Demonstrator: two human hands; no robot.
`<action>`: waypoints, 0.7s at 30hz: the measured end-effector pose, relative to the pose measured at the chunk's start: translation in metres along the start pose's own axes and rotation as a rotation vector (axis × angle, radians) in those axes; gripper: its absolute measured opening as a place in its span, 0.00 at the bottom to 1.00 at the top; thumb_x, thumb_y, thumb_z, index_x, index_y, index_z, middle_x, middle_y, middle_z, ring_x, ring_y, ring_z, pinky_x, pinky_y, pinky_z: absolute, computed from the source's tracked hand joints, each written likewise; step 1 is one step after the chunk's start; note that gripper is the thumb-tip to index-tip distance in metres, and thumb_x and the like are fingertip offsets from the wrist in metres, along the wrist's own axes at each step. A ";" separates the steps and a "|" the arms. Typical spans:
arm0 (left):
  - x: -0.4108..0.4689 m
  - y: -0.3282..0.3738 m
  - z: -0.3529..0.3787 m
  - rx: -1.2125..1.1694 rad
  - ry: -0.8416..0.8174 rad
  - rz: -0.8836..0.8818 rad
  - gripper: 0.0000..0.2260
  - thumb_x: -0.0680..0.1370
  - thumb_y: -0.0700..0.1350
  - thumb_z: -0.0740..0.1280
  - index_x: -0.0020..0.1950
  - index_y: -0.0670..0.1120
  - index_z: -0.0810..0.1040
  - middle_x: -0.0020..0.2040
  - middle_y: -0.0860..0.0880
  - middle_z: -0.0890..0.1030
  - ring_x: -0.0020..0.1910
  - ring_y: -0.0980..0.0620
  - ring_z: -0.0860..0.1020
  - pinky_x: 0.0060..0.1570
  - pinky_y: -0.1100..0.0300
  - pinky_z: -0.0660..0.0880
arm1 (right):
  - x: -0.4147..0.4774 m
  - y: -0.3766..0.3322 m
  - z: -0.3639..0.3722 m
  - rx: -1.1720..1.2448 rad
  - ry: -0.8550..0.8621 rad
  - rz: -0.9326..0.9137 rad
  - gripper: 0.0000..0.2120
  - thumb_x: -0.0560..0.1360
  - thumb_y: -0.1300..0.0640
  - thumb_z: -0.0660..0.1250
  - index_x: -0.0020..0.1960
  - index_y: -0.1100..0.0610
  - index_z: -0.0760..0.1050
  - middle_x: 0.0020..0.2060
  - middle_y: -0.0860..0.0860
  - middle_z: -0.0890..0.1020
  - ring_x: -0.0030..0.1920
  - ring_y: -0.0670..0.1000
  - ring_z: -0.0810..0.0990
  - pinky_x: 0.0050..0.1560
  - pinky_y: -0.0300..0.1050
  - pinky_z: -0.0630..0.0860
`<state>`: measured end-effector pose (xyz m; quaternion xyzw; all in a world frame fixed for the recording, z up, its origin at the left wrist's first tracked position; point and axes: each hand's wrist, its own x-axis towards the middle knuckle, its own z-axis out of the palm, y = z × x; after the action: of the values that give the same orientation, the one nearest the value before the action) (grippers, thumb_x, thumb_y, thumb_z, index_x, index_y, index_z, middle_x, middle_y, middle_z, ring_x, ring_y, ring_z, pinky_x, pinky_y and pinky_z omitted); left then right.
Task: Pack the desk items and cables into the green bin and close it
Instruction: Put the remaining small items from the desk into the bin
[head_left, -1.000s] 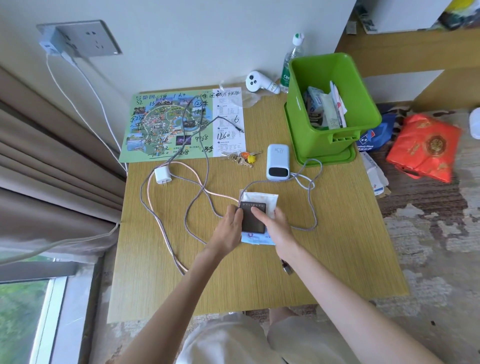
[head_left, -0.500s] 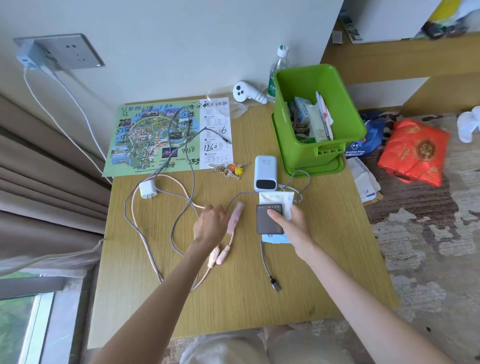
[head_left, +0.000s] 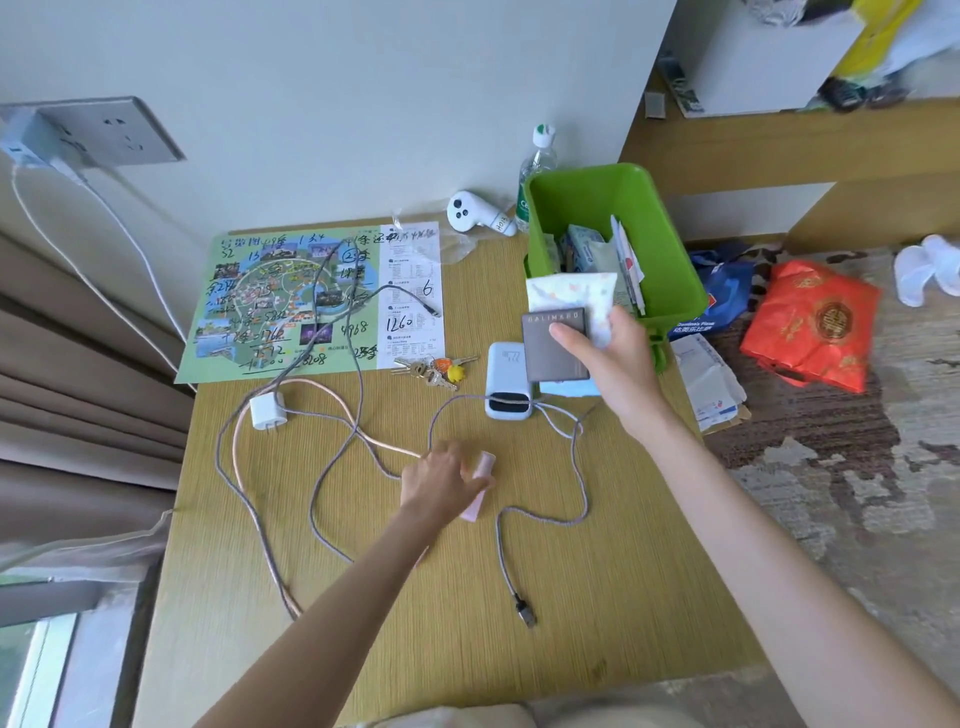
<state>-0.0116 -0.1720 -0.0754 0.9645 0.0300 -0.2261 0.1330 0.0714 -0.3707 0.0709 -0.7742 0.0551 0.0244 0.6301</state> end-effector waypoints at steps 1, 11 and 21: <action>0.000 0.002 0.003 0.018 -0.001 0.011 0.24 0.75 0.66 0.62 0.57 0.47 0.75 0.56 0.50 0.77 0.50 0.49 0.79 0.49 0.52 0.78 | 0.007 -0.004 -0.003 -0.005 0.010 -0.020 0.13 0.74 0.59 0.72 0.57 0.60 0.76 0.52 0.53 0.83 0.50 0.48 0.81 0.48 0.43 0.77; 0.026 0.019 -0.062 -0.450 -0.225 0.149 0.10 0.83 0.52 0.53 0.52 0.48 0.68 0.48 0.41 0.78 0.39 0.46 0.82 0.40 0.49 0.82 | 0.089 -0.012 -0.039 -0.111 0.192 -0.092 0.10 0.74 0.56 0.72 0.51 0.56 0.74 0.44 0.45 0.79 0.45 0.41 0.77 0.43 0.30 0.72; 0.103 0.046 -0.153 -0.607 0.076 0.034 0.09 0.84 0.52 0.54 0.54 0.48 0.67 0.36 0.51 0.72 0.35 0.44 0.77 0.27 0.64 0.70 | 0.186 0.010 -0.046 -0.510 0.164 0.062 0.20 0.76 0.52 0.69 0.61 0.64 0.71 0.56 0.58 0.78 0.54 0.58 0.76 0.48 0.48 0.72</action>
<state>0.1514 -0.1754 0.0217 0.8889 0.0851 -0.1682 0.4175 0.2537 -0.4278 0.0505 -0.9052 0.1218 -0.0058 0.4070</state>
